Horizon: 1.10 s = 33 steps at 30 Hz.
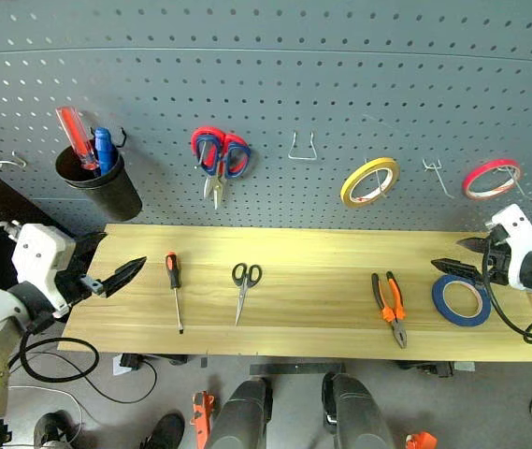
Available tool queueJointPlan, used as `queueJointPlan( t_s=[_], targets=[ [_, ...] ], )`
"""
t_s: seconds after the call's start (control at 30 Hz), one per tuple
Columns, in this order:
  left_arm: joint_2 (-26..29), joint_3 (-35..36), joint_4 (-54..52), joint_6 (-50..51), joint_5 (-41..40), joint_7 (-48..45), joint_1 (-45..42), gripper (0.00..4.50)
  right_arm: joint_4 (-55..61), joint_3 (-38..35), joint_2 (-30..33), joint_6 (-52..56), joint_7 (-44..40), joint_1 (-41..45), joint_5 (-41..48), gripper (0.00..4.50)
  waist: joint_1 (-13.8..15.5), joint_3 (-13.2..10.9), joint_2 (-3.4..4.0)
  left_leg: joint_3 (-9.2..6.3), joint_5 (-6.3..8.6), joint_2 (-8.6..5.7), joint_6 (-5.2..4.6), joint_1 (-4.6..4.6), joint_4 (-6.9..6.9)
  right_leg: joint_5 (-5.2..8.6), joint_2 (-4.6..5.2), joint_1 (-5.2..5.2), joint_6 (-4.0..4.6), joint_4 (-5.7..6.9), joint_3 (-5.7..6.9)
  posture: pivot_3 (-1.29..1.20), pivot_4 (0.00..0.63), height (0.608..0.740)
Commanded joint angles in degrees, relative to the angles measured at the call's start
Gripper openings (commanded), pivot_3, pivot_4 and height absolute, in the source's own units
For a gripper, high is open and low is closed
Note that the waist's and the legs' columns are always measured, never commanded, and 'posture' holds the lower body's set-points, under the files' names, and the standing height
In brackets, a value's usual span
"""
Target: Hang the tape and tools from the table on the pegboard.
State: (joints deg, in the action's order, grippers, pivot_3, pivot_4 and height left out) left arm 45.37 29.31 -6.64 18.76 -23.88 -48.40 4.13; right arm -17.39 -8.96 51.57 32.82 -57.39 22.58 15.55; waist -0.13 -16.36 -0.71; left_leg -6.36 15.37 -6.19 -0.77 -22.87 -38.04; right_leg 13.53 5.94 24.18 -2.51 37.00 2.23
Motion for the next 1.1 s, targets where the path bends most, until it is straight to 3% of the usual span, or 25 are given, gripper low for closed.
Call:
queueJointPlan(
  t_s=[0.03, 0.27, 0.4, 0.57, 0.73, 0.9, 1.1],
  targets=[
    [-0.17, 1.54, -1.37, -1.14, -0.67, -0.65, 2.03, 4.48, -0.43, -0.07, 1.01, -1.01, -0.9, 0.63, -0.08, 4.5, 0.02, 0.0, 0.0, 0.0, 0.0, 0.0, 0.0, -0.01, 0.0, 0.0, 0.0, 0.01, 0.0, 0.0, 0.0, 0.01, 0.266, 0.74],
    [-0.12, 0.47, -2.31, -0.16, -2.26, -2.21, 3.49, 4.48, -1.15, 1.95, 2.51, 0.61, -0.88, 0.23, -1.99, 4.5, 0.02, -0.01, 0.0, 0.0, 0.0, 0.01, 0.0, -0.01, 0.0, 0.0, 0.01, 0.01, 0.0, -0.01, -0.01, 0.0, 0.278, 0.74],
    [-1.18, -5.85, -3.41, -0.38, -0.66, -2.65, 1.55, 4.48, 0.6, 2.47, 2.68, 2.91, 0.36, -1.29, -2.03, 4.5, 0.14, -0.01, 0.0, -0.01, 0.0, 0.01, -0.01, -0.01, 0.0, 0.0, 0.01, 0.0, 0.01, -0.01, -0.01, -0.01, 0.284, 0.74],
    [-5.04, -19.22, -4.86, -2.34, 4.05, -2.04, -3.05, 4.48, 2.49, 5.58, 2.7, 6.13, 4.12, -3.81, -5.35, 4.5, 0.15, -0.02, -0.01, 0.04, 0.0, -0.05, -0.01, -0.02, -0.03, -0.02, 0.09, -0.01, 0.02, 0.0, -0.03, -0.04, 0.288, 0.74],
    [-14.67, -35.62, -2.24, -3.93, 11.73, 0.37, -12.84, 4.48, 5.15, 7.8, -0.03, 9.98, 9.49, -4.61, -7.68, 4.5, 0.05, -0.03, -0.03, 0.08, -0.01, -0.05, 0.0, -0.03, -0.07, -0.08, 0.09, -0.02, 0.0, 0.05, -0.02, -0.06, 0.289, 0.74],
    [-25.83, -46.07, 3.82, -4.71, 16.55, 3.79, -19.63, 4.48, 5.01, 10.05, -3.73, 13.6, 14.1, -3.47, -9.52, 4.5, -0.31, -0.04, -0.06, 0.17, -0.01, -0.05, -0.01, 0.0, -0.12, -0.14, 0.07, -0.03, -0.05, 0.06, -0.08, -0.09, 0.299, 0.74],
    [-33.82, -53.06, 5.9, -4.83, 19.94, 6.24, -21.63, 4.48, -0.41, 10.63, -9.06, 13.69, 21.38, -1.26, -12.12, 4.5, -1.23, -0.09, -0.12, 0.2, -0.01, -0.04, -0.02, -0.01, -0.13, -0.14, 0.06, -0.02, -0.05, 0.08, -0.1, -0.09, 0.312, 0.74]
  ],
)
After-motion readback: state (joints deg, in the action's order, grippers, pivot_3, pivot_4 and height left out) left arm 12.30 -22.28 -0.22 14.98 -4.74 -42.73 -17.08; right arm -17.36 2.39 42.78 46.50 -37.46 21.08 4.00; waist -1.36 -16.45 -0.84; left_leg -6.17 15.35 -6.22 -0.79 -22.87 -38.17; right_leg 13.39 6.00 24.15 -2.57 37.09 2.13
